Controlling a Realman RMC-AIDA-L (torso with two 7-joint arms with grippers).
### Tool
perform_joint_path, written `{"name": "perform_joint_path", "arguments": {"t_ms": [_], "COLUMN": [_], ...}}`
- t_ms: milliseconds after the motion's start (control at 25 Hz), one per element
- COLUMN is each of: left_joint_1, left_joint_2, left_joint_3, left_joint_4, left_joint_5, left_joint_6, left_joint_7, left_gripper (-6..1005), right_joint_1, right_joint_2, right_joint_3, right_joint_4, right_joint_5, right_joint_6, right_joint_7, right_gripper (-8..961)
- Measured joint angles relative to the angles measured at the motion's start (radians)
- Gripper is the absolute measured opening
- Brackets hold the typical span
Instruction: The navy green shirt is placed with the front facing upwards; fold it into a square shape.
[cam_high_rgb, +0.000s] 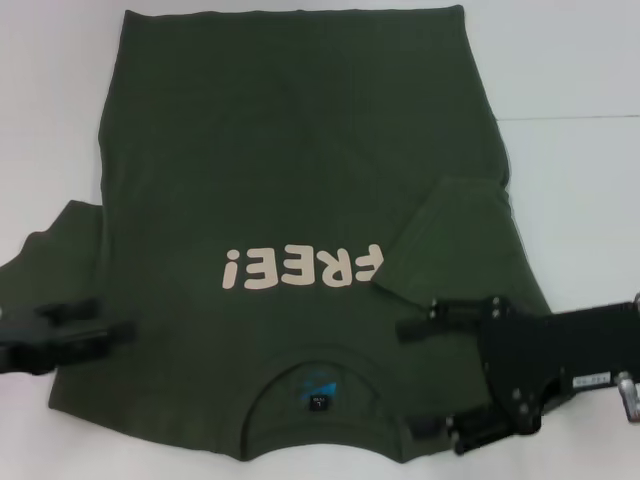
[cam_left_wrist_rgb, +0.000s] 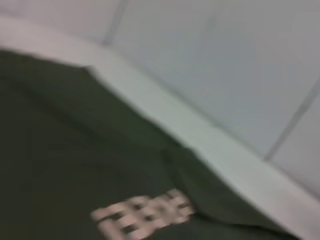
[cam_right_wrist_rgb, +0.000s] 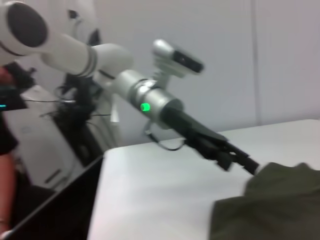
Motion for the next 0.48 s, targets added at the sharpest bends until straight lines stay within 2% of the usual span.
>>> {"name": "perform_joint_path", "arguments": {"t_ms": [280,400,480], "left_joint_1": [0.019,0.012,-0.003], "left_joint_2": [-0.002,-0.004,0.002], "left_joint_3": [0.004,0.057,0.138], "left_joint_4": [0.272,0.358,0.406], "left_joint_5": [0.015,0.055,0.113], "left_joint_6": [-0.094,-0.155,-0.204], "left_joint_7": [-0.305,-0.439,-0.588], "left_gripper": [933,934,934], "right_joint_1": [0.014,0.024,0.032], "right_joint_2": [0.004,0.004,0.004], "right_joint_3": [-0.054,-0.057,-0.058], "right_joint_4": [0.028,0.055,0.071], "right_joint_5": [-0.002,-0.002,-0.002], "right_joint_6": [0.043,0.06,0.063], "right_joint_7": [0.008,0.008,0.008], "right_gripper": [946,946,946]}}
